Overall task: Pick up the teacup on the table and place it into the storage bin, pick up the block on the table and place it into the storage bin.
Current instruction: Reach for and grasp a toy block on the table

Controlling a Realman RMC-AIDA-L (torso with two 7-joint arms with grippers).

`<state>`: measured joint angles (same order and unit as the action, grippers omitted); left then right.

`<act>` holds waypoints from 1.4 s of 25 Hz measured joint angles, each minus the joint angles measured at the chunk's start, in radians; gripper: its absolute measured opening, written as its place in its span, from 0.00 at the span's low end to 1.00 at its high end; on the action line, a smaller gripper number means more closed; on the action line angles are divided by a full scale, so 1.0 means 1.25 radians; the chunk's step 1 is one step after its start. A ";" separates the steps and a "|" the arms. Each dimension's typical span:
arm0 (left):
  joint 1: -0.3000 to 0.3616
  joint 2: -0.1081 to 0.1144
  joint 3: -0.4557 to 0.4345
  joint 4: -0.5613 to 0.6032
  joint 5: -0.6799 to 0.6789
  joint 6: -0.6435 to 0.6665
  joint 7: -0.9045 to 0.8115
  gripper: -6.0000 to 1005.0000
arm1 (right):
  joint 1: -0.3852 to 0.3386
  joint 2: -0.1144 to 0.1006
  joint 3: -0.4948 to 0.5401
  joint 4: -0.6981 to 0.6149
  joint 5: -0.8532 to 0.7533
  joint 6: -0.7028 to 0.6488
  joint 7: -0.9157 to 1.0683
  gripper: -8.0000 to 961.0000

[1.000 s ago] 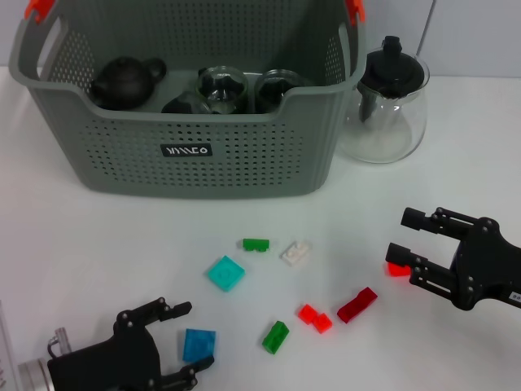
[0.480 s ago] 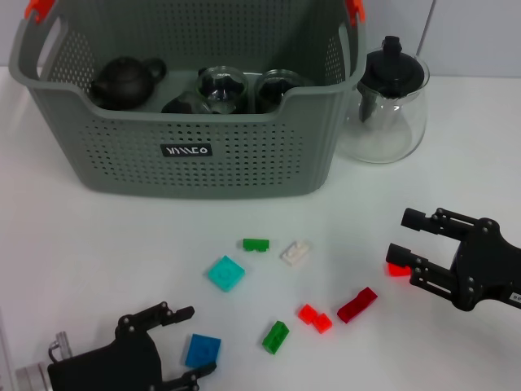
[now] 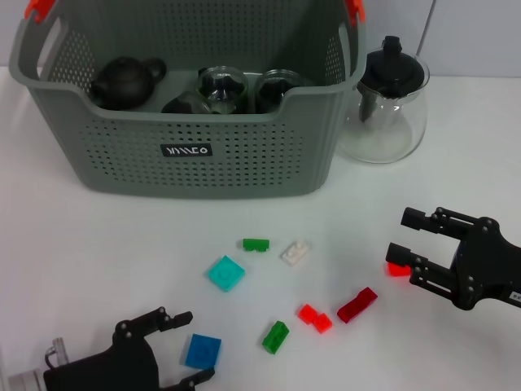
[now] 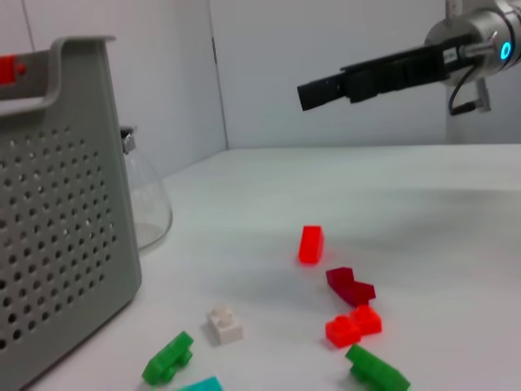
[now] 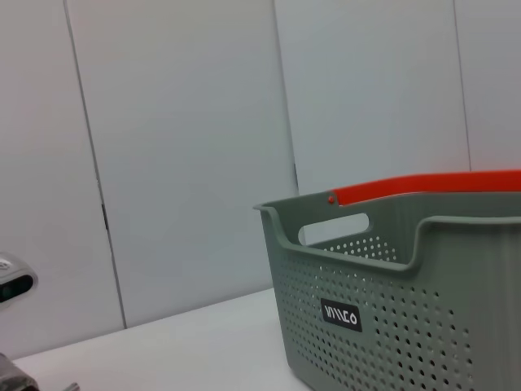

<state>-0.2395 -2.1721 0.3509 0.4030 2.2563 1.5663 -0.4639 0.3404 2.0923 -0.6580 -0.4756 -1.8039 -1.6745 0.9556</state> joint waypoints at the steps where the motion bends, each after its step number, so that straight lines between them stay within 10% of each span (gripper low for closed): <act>1: 0.001 0.000 -0.001 0.000 0.000 -0.003 0.000 0.75 | 0.000 0.000 0.000 0.000 0.000 0.000 0.000 0.62; 35: -0.019 -0.001 -0.005 -0.054 -0.033 -0.076 0.032 0.71 | -0.009 -0.002 0.001 0.007 0.000 0.001 0.000 0.62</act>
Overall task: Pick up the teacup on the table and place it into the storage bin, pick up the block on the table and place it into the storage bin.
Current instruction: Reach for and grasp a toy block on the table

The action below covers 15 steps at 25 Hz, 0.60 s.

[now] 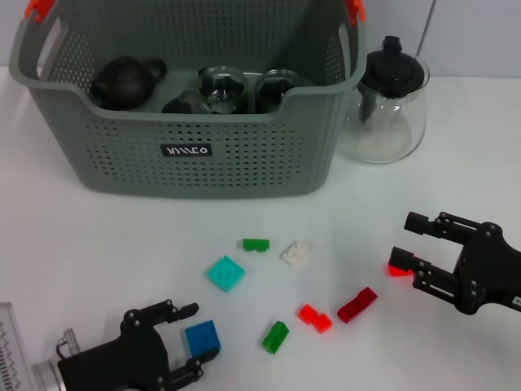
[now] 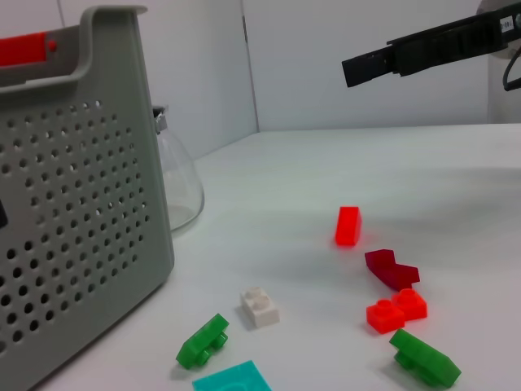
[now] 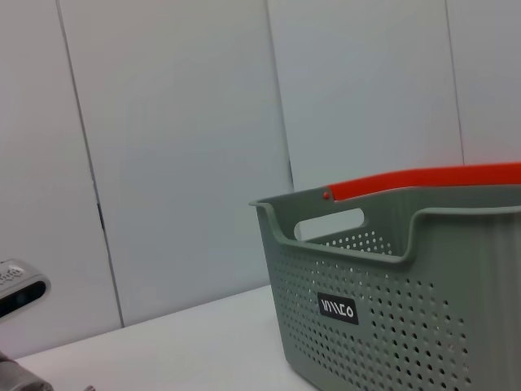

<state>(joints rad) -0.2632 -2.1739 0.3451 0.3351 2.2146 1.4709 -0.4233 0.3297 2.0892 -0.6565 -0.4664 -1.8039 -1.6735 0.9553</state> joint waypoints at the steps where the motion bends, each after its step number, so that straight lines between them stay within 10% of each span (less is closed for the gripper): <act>1: 0.000 0.000 0.000 0.000 0.000 0.000 0.000 0.71 | 0.000 0.000 0.000 0.000 0.000 0.000 0.000 0.62; 15: 0.003 -0.001 0.005 -0.011 0.001 -0.005 0.000 0.51 | -0.001 -0.001 -0.001 0.003 0.000 0.000 0.000 0.62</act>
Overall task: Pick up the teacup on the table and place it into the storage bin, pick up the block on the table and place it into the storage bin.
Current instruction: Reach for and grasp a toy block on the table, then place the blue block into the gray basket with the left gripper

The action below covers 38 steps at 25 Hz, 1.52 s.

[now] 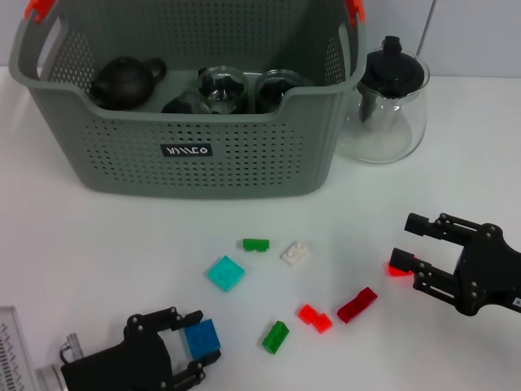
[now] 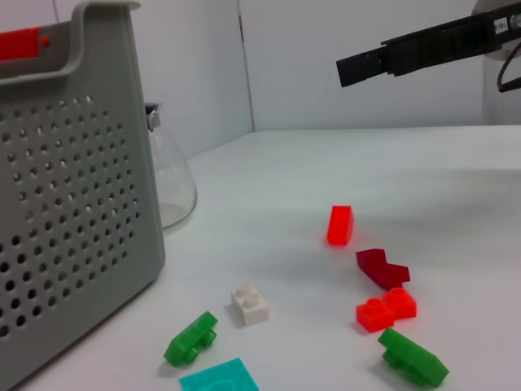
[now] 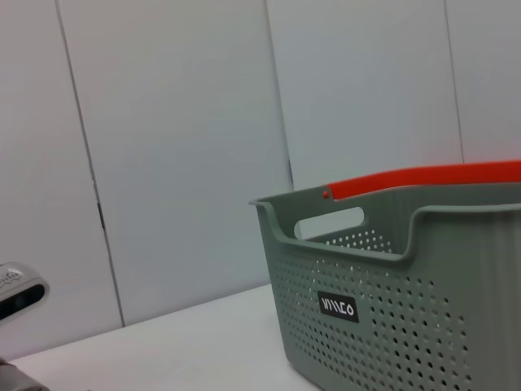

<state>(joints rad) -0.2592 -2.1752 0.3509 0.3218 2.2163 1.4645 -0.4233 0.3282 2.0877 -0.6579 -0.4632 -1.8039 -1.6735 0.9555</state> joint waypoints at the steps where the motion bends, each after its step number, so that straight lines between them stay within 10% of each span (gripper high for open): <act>1: 0.000 0.000 0.000 -0.001 0.000 -0.002 0.000 0.50 | 0.000 0.000 0.000 0.000 0.000 0.000 0.000 0.62; 18: -0.003 0.003 -0.004 0.012 -0.004 0.001 -0.052 0.42 | 0.000 0.000 0.000 0.000 0.000 0.000 0.000 0.62; 27: 0.004 0.017 -0.153 0.166 -0.024 0.362 -0.242 0.41 | 0.003 0.000 0.001 -0.001 0.000 0.000 0.000 0.62; 30: -0.042 0.053 -0.229 0.188 -0.125 0.481 -0.418 0.43 | 0.006 0.000 0.001 -0.001 0.000 0.000 -0.001 0.62; 38: -0.247 0.120 -0.215 0.277 -0.201 0.373 -0.743 0.46 | 0.003 0.003 0.006 -0.001 0.000 -0.002 -0.006 0.62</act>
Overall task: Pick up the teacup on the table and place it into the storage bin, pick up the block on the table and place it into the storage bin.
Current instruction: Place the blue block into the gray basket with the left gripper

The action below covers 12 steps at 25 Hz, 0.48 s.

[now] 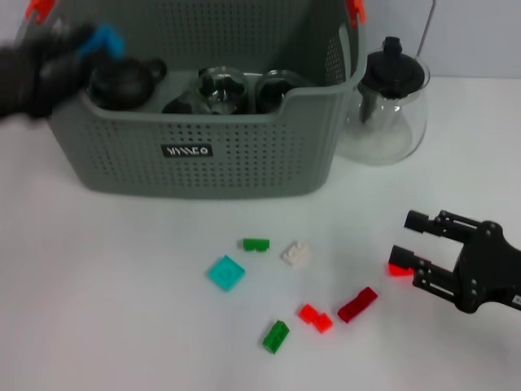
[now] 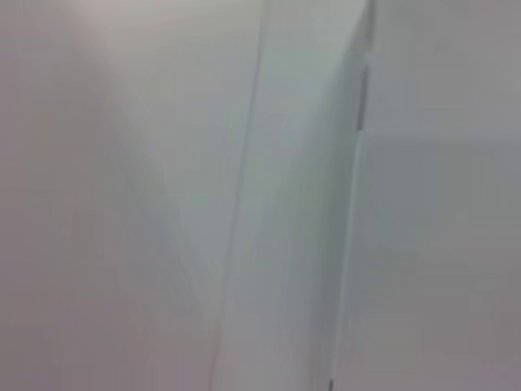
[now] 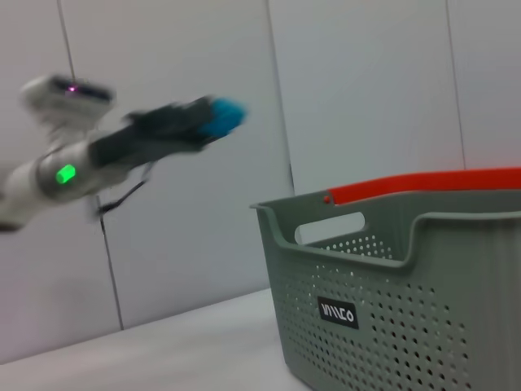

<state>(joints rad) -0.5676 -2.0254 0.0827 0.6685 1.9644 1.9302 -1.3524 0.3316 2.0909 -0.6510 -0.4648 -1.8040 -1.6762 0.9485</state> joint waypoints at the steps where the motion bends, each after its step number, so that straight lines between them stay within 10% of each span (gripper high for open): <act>1: -0.028 0.007 0.019 0.014 0.004 -0.031 -0.037 0.47 | -0.001 0.000 0.000 0.000 0.000 0.000 0.000 0.62; 12: -0.213 0.045 0.504 0.161 0.152 -0.520 -0.450 0.52 | -0.002 0.002 0.000 0.001 0.000 0.001 -0.001 0.62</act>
<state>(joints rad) -0.8341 -1.9686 0.7130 0.8702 2.1542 1.2805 -1.9143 0.3287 2.0938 -0.6506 -0.4638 -1.8044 -1.6746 0.9472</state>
